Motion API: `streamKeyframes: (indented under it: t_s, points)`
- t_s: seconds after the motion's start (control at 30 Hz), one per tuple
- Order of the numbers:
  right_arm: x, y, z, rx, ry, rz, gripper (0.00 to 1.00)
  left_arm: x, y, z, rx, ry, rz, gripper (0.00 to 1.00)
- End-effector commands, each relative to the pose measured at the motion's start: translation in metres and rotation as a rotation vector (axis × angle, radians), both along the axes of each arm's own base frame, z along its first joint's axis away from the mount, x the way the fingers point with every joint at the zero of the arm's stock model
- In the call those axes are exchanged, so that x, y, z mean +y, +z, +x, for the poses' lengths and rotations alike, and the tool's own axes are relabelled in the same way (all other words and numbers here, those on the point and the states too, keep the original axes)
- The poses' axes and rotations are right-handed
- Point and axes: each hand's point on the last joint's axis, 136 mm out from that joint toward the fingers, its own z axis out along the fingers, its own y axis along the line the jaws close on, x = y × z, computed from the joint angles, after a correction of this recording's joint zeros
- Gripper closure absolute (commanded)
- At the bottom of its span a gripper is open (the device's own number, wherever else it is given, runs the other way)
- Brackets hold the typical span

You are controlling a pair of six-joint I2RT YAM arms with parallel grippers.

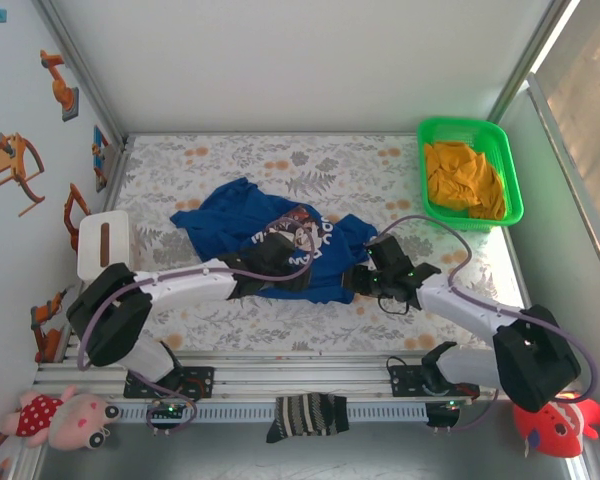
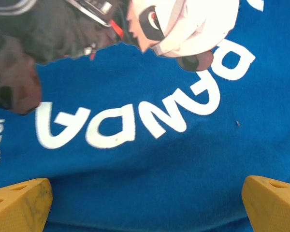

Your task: Fold the inside-out t-shirt

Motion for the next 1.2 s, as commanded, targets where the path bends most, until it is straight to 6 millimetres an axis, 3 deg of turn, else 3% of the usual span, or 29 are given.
streamKeyframes:
  t_s: [0.0, 0.07, 0.13, 0.2, 0.27, 0.3, 0.33, 0.43, 0.53, 0.67, 0.77, 0.93, 1.07, 1.17]
  points:
    - [0.01, -0.004, -0.001, 0.026, -0.01, 0.063, 0.51, -0.024, 0.001, 0.006, -0.012, -0.07, -0.015, 0.0]
    - [0.012, -0.007, -0.003, 0.039, -0.011, 0.075, 0.52, -0.029, -0.006, 0.009, -0.004, -0.072, 0.003, 0.04]
    - [0.014, -0.01, -0.006, 0.05, -0.013, 0.097, 0.56, -0.032, -0.01, 0.014, -0.006, -0.069, 0.02, 0.17]
    - [0.017, -0.013, -0.008, 0.061, -0.012, 0.123, 0.69, -0.034, -0.007, 0.021, -0.024, -0.057, 0.033, 0.43]
    - [0.022, -0.012, -0.009, 0.064, -0.006, 0.154, 0.95, -0.035, 0.002, 0.031, -0.052, -0.04, 0.042, 0.78]
    - [0.024, -0.01, -0.007, 0.058, -0.003, 0.165, 1.0, -0.034, 0.009, 0.035, -0.062, -0.032, 0.04, 0.93]
    - [0.024, -0.006, -0.004, 0.044, -0.004, 0.163, 1.0, -0.033, 0.02, 0.042, -0.077, -0.018, 0.041, 1.0]
    - [0.025, 0.019, 0.012, -0.025, 0.017, 0.143, 1.0, -0.023, 0.066, 0.061, -0.141, 0.017, 0.019, 1.0]
    - [0.023, 0.058, 0.035, -0.111, 0.037, 0.129, 1.0, -0.008, 0.133, 0.077, -0.234, 0.06, -0.078, 1.0]
    - [0.014, 0.108, 0.057, -0.214, 0.056, 0.096, 1.0, 0.019, 0.203, 0.081, -0.344, 0.096, -0.195, 1.0]
    - [0.009, 0.131, 0.063, -0.26, 0.086, 0.048, 1.0, 0.038, 0.23, 0.075, -0.401, 0.123, -0.231, 1.0]
    - [0.002, 0.153, 0.06, -0.319, 0.14, -0.005, 1.0, 0.063, 0.27, 0.062, -0.492, 0.164, -0.305, 1.0]
    - [-0.003, 0.193, 0.052, -0.408, 0.133, 0.026, 1.0, 0.073, 0.309, 0.046, -0.545, 0.158, -0.396, 1.0]
    - [-0.003, 0.222, 0.046, -0.465, 0.133, 0.07, 1.0, 0.072, 0.323, 0.037, -0.536, 0.149, -0.472, 1.0]
